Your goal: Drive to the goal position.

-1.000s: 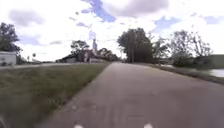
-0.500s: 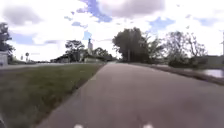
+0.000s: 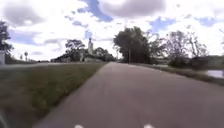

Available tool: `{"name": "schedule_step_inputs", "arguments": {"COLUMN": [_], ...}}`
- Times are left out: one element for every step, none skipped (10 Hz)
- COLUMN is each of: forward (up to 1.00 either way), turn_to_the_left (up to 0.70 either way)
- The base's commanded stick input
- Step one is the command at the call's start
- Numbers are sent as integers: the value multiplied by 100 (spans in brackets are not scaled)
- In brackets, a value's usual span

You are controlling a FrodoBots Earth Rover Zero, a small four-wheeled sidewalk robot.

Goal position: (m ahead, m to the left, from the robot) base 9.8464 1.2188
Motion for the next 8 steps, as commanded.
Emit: {"name": "schedule_step_inputs", "arguments": {"forward": [100,100,100,100,100,100,100,100], "turn_to_the_left": [0,0,0,0,0,0,0,0]}}
